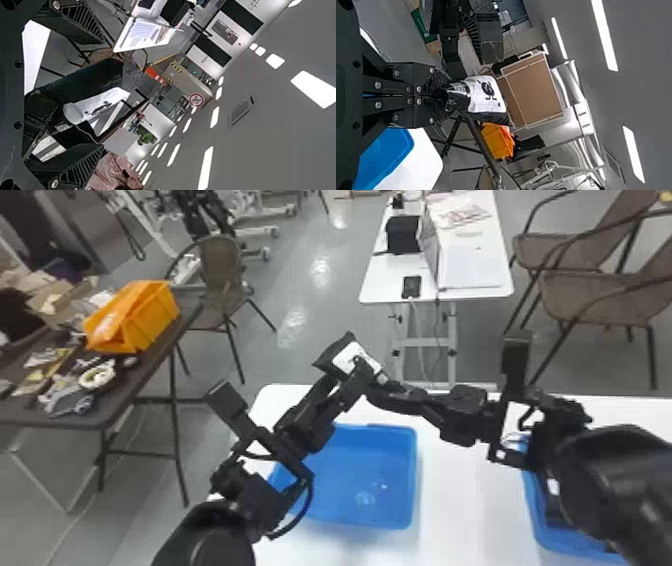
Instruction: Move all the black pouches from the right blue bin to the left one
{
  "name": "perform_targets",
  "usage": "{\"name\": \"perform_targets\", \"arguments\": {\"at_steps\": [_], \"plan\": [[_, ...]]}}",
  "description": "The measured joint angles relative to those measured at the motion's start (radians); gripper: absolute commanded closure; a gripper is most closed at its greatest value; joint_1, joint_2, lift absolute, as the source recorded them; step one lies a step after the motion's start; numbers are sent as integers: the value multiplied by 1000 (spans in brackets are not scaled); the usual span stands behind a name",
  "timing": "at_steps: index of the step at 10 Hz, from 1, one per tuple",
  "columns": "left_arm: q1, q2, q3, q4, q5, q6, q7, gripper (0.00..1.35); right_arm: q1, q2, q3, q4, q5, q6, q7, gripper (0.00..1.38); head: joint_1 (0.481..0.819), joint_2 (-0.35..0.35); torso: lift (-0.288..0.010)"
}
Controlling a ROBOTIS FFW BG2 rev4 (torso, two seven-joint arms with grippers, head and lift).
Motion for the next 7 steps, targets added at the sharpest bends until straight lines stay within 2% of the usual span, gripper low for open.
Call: {"name": "perform_targets", "arguments": {"at_steps": [1, 2, 3, 5, 7], "plan": [[-9, 0, 0, 0, -9, 31, -1, 432, -2, 0, 6, 9, -8, 4, 0, 1283, 695, 280, 0], [-12, 0, -4, 0, -31, 33, -1, 1136, -3, 0, 9, 14, -13, 8, 0, 1283, 695, 278, 0], [-10, -2, -4, 0, -43, 28, 14, 1211, -3, 0, 10, 16, -14, 14, 0, 1283, 695, 281, 0], [-3, -14, 8, -1, -45, 48, 24, 1217, -1, 0, 10, 19, -15, 21, 0, 1283, 695, 285, 0], [13, -26, 7, -1, -53, -16, 35, 1217, 0, 1, 10, 24, -17, 21, 0, 1283, 695, 293, 0]]}}
